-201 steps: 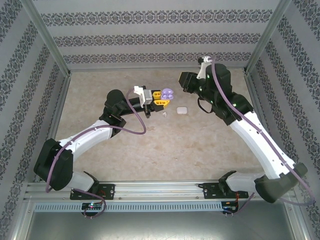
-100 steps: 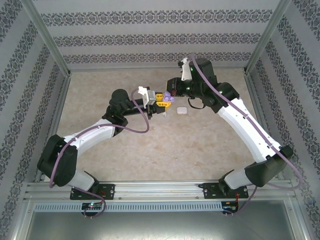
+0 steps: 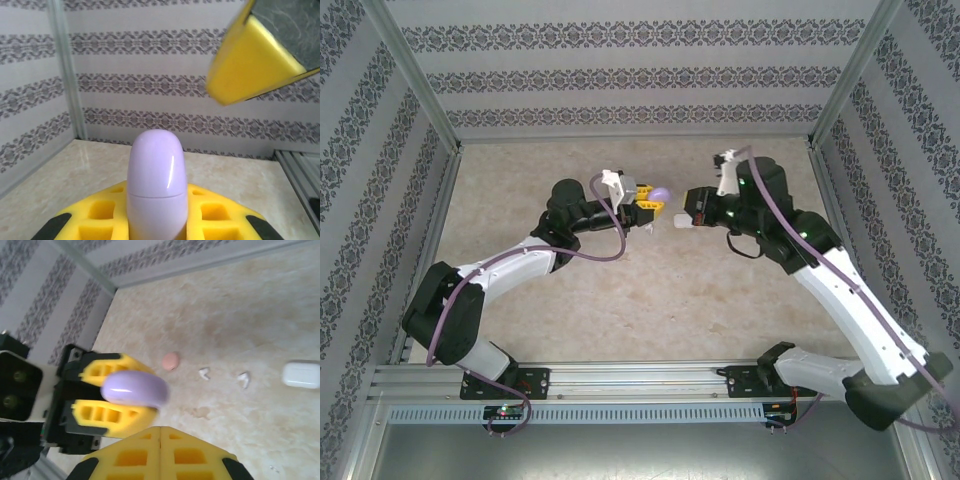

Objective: Insert wireless bluetooth earbuds into charging case

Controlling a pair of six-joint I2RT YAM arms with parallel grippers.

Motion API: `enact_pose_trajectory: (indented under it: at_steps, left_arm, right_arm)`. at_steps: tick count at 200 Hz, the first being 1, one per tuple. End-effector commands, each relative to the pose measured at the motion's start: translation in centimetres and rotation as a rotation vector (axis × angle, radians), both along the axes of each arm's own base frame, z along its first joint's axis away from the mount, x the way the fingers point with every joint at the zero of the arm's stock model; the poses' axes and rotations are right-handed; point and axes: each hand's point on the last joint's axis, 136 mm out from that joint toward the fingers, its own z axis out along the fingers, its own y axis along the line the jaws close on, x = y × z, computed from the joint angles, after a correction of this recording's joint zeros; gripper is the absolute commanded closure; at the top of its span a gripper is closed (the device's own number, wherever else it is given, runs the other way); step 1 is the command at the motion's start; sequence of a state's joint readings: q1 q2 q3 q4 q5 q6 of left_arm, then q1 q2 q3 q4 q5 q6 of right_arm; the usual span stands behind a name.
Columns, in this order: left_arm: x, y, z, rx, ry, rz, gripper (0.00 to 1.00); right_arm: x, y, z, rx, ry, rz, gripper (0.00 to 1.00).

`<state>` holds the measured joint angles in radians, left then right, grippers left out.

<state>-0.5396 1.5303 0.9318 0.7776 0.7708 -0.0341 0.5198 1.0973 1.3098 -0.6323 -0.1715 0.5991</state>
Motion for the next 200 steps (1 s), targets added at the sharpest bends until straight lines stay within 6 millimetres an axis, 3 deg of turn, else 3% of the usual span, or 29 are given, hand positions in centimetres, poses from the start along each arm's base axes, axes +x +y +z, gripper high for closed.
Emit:
enact_pose_trajectory:
  at_steps: [1, 21, 59, 95, 116, 142, 172, 200]
  left_arm:
    - [1.7, 2.3, 0.0, -0.080, 0.094, 0.140, 1.00]
    - [2.5, 4.4, -2.9, -0.089, 0.242, 0.242, 1.00]
    - [2.4, 7.4, -9.0, -0.040, 0.502, 0.399, 1.00]
    - [2.3, 11.0, -15.2, 0.020, 0.759, 0.548, 1.00]
    - [2.7, 13.8, -18.8, 0.023, 0.931, 0.644, 1.00]
    - [2.7, 15.6, -22.1, -0.002, 1.085, 0.661, 1.00]
    - [2.4, 16.2, -24.7, -0.040, 1.174, 0.647, 1.00]
    - [1.8, 16.5, -26.5, -0.049, 1.233, 0.643, 0.92]
  right_arm:
    - [1.3, -2.3, -0.8, 0.016, -0.006, -0.137, 0.93]
    - [1.8, -2.5, -3.3, 0.010, 0.031, -0.160, 0.89]
    - [2.7, -1.1, -8.9, -0.015, 0.132, -0.142, 0.82]
    - [3.6, -0.1, -13.1, -0.068, 0.204, -0.134, 0.77]
    - [4.1, 0.3, -14.4, -0.085, 0.225, -0.135, 0.72]
    - [5.0, 0.1, -15.5, -0.130, 0.238, -0.160, 0.65]
    - [6.1, -0.5, -16.4, -0.186, 0.247, -0.195, 0.55]
    - [7.0, -1.0, -17.4, -0.223, 0.268, -0.220, 0.48]
